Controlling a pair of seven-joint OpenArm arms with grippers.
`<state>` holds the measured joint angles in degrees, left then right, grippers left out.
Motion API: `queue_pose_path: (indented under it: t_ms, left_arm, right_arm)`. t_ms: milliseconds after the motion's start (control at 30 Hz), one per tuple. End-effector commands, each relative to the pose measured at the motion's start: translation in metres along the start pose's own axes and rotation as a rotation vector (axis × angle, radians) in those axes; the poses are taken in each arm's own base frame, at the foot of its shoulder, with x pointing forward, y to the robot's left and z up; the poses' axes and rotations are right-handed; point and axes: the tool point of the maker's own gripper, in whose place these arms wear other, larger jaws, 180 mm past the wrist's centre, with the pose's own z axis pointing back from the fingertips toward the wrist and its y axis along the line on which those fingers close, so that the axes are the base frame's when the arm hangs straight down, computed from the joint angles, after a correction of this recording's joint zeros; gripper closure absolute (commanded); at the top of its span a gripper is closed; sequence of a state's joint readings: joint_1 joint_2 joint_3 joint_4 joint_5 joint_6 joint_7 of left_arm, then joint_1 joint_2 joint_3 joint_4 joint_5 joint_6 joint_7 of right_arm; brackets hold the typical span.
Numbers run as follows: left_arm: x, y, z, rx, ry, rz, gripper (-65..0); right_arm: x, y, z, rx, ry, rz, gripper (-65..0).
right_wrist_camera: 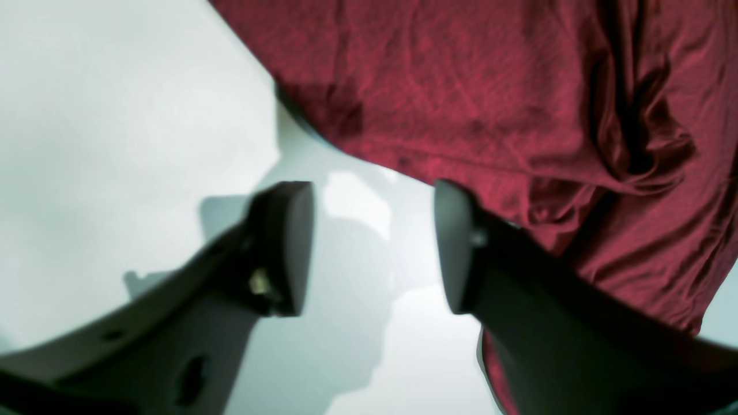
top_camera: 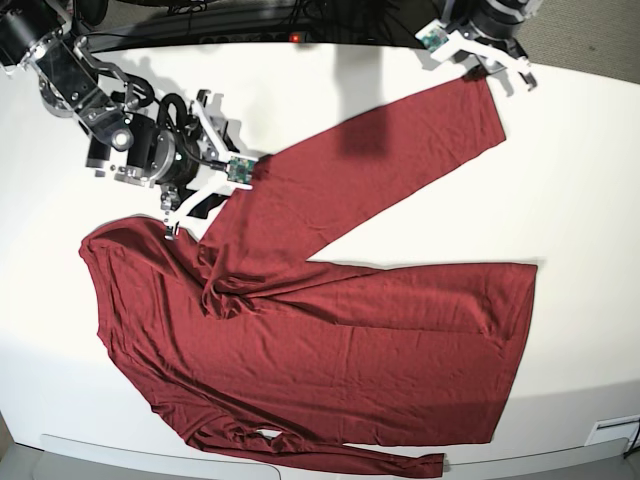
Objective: Fold the T-shirt properly
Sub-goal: 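Lower left gripper and grasp the sleeve cuff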
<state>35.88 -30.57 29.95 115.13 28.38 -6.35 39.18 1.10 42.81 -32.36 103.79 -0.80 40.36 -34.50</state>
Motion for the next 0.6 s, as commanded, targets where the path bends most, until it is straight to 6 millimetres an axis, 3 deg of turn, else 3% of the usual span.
queue_pose_path:
  t_ms: [0, 167, 367, 567]
  left_arm:
    - [0.003, 0.004, 0.003, 0.013, -0.018, -0.007, -20.7]
    - [-0.003, -0.004, -0.006, -0.004, -0.033, -0.030, -20.7]
    - [-0.033, -0.015, -0.017, -0.010, 0.041, -0.102, -20.7]
    - [-0.031, -0.007, -0.020, 0.013, 0.038, -0.101, -20.7]
  right_arm:
    - [0.001, -0.013, 0.005, -0.037, -0.007, 0.014, -36.9]
    - [0.003, -0.013, 0.005, -0.037, -0.020, 0.014, -37.2]
    - [0.003, -0.013, 0.005, -0.036, -0.021, 0.014, -37.2]
    - [0.006, -0.013, 0.005, -0.037, -0.036, 0.013, -37.2]
